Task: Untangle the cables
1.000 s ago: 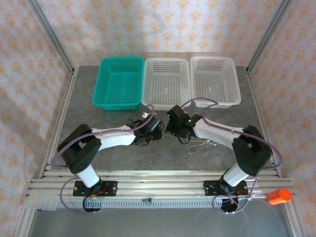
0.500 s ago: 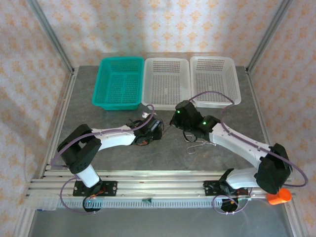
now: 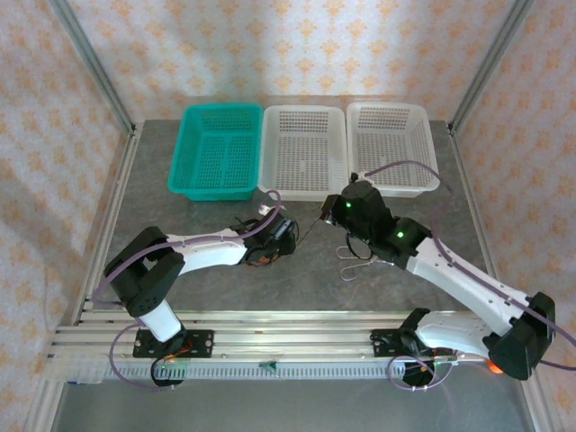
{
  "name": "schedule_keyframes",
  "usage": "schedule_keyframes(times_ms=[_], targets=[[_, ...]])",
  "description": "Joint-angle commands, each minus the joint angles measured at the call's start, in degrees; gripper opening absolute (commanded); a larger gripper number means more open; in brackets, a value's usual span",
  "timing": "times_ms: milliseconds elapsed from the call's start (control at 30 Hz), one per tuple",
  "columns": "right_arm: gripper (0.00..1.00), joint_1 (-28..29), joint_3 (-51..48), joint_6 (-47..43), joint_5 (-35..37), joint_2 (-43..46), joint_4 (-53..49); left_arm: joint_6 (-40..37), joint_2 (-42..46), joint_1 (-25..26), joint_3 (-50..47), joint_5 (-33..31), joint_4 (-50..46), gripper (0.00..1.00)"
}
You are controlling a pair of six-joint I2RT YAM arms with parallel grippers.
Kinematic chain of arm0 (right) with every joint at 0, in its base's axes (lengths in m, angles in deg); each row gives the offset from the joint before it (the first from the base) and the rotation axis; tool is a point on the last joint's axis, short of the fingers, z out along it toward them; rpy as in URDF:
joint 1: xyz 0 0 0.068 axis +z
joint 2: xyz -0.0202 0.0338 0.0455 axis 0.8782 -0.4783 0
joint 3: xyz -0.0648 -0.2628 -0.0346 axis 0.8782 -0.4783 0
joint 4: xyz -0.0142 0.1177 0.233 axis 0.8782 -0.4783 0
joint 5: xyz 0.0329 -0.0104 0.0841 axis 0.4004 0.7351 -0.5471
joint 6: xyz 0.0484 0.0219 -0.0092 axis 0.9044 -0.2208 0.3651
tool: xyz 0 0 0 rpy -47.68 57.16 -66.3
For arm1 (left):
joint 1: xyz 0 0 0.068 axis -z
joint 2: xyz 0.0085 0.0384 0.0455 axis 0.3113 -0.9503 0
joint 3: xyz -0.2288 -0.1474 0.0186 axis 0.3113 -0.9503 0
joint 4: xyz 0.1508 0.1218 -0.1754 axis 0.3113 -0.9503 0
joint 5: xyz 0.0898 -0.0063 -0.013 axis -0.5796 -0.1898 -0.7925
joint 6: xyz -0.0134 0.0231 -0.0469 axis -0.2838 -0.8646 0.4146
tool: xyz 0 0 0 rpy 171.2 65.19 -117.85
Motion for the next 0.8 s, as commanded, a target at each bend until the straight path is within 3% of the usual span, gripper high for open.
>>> schedule_keyframes(times_ms=[0,300,533,667,767], targets=[[0.00,0.15,3.39,-2.51,4.59,2.58,0.94,0.76,0.12,-0.75,-0.82,-1.79,-0.31,0.30],[0.00,0.13,5.31,-3.44,9.09,7.21,-0.91,0.87,0.85,-0.74,-1.22,-1.79,-0.09,0.30],[0.00,0.13,7.69,-5.58,18.03,11.23,-4.69,1.01,2.43,-0.74,-0.08,-2.32,-0.52,0.31],[0.00,0.05,11.38,-7.07,21.46,9.66,-8.19,0.38,3.93,-0.75,2.13,-1.62,-1.52,0.41],[0.00,-0.53,14.45,-9.00,18.09,7.57,-8.93,-0.26,5.41,-0.80,4.68,-2.33,-3.91,0.45]])
